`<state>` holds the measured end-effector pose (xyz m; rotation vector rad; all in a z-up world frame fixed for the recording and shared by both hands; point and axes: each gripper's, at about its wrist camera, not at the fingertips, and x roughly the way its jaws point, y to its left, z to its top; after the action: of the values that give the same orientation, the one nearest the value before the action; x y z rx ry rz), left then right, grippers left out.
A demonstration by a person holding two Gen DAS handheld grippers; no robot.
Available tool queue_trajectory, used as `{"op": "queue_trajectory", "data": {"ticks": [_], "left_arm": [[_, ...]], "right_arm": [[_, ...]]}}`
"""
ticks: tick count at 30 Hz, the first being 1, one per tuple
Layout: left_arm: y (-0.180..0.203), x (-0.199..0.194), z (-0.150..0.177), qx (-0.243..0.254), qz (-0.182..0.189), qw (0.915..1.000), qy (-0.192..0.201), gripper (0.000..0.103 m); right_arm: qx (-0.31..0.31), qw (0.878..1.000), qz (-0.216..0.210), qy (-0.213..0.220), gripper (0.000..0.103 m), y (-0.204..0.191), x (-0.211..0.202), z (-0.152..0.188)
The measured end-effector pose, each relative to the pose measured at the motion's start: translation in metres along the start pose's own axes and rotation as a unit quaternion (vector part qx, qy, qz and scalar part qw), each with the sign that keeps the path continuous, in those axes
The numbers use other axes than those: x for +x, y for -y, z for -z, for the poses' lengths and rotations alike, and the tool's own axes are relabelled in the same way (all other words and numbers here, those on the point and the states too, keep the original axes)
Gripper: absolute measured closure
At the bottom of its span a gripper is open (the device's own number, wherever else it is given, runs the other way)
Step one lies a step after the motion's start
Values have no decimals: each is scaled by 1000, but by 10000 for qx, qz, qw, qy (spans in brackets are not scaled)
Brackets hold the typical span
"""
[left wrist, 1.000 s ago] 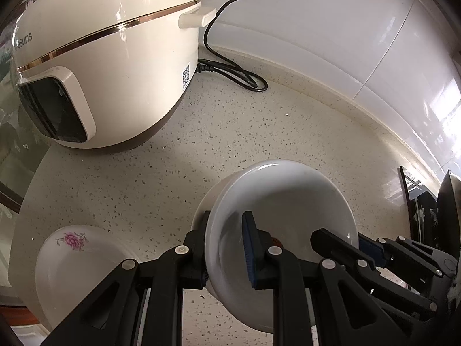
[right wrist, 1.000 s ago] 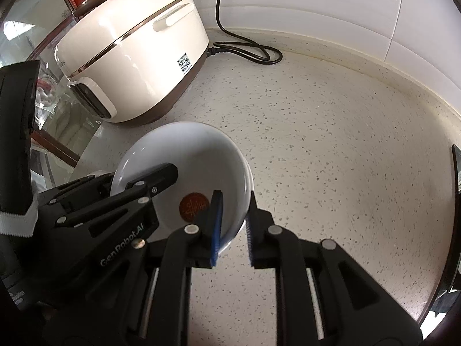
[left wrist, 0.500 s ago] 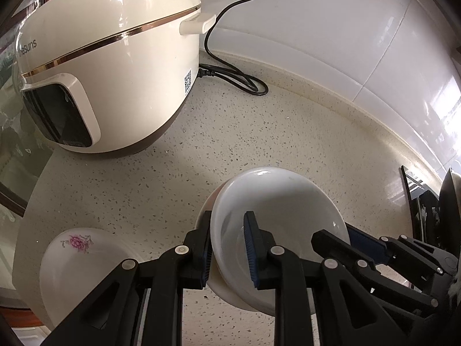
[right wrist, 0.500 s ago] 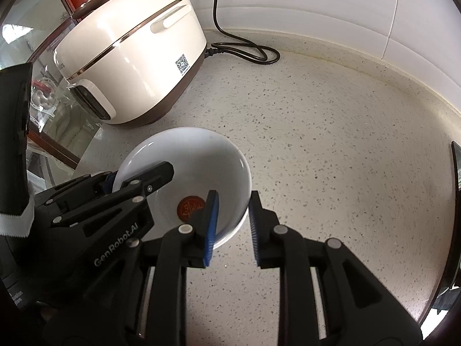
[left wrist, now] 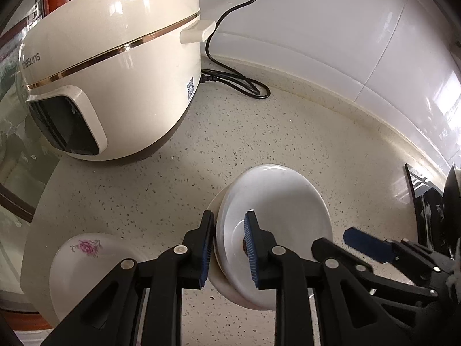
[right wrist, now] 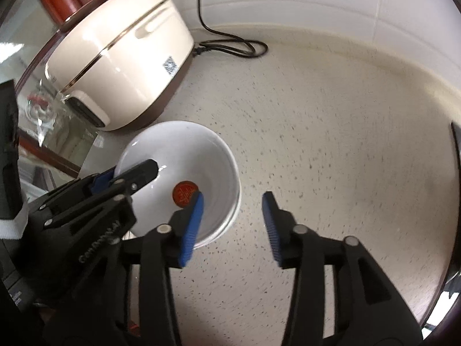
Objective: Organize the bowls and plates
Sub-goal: 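Lower the red-band bowl into the white bowls and open both tools, then close both tools on the rim of the nested bowl stack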
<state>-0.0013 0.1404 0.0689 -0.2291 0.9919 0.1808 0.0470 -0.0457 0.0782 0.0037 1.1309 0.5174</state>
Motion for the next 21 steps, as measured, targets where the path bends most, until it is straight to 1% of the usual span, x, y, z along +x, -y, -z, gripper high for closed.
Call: {"op": "queue_trajectory", "data": {"ticks": [4, 8, 9, 10, 11, 12, 13, 15, 17, 19, 21], "left_arm": [[0, 0, -2, -45, 36, 10000, -50, 76], [-2, -1, -2, -101, 66, 9999, -49, 76], [-2, -3, -2, -72, -8, 10000, 25, 73], [-3, -7, -3, -30, -135, 9998, 152, 67], [-3, -10, -4, -15, -165, 9996, 234, 62], [-4, -11, -5, -23, -156, 9995, 281, 46], [-7, -10, -7, -55, -110, 9995, 283, 34], [-10, -5, -9, -134, -32, 9997, 202, 33], [-12, 5, -10, -201, 93, 9998, 17, 33], [-11, 18, -9, -221, 249, 9991, -262, 33], [-12, 27, -7, -314, 384, 9979, -422, 33]], "right_arm": [[382, 9987, -246, -238, 51, 12, 11, 2], [475, 9978, -345, -294, 50, 14, 13, 2], [478, 9978, -352, -297, 49, 13, 13, 2], [487, 9976, -385, -306, 47, 13, 13, 2], [493, 9975, -410, -311, 46, 13, 13, 2], [496, 9974, -426, -316, 45, 13, 14, 2], [482, 9972, -462, -335, 42, 12, 15, 2], [448, 9969, -528, -373, 41, 10, 18, 2], [393, 9967, -574, -427, 41, 7, 22, 3], [387, 9963, -604, -478, 41, 8, 26, 3], [420, 9955, -644, -546, 41, 9, 31, 3]]}}
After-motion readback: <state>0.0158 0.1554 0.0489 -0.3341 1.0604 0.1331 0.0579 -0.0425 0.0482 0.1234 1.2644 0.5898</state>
